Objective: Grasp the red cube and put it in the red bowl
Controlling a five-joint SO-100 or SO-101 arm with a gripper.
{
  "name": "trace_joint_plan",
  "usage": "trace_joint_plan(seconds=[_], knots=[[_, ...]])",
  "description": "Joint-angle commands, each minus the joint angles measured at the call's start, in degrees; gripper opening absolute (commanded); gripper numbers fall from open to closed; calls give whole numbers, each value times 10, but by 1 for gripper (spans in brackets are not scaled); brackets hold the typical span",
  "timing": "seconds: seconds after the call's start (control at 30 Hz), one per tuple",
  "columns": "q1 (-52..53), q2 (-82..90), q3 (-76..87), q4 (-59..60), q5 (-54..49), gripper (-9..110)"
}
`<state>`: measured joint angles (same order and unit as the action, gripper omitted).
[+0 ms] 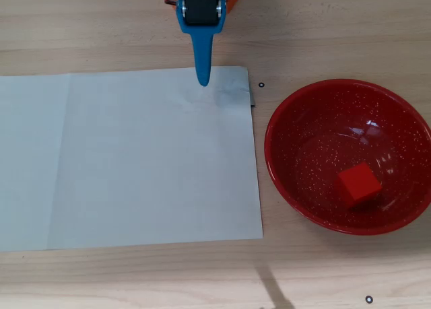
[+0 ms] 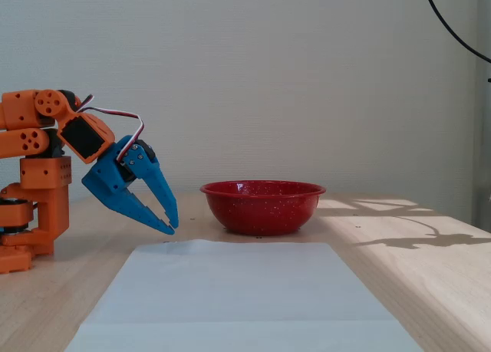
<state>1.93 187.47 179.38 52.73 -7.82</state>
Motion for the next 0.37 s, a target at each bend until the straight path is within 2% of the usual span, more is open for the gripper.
trace_joint_plan(seconds=[0.0,0.33], knots=[[-34,11,5,1,-40,0],[3,11,5,0,6,0]])
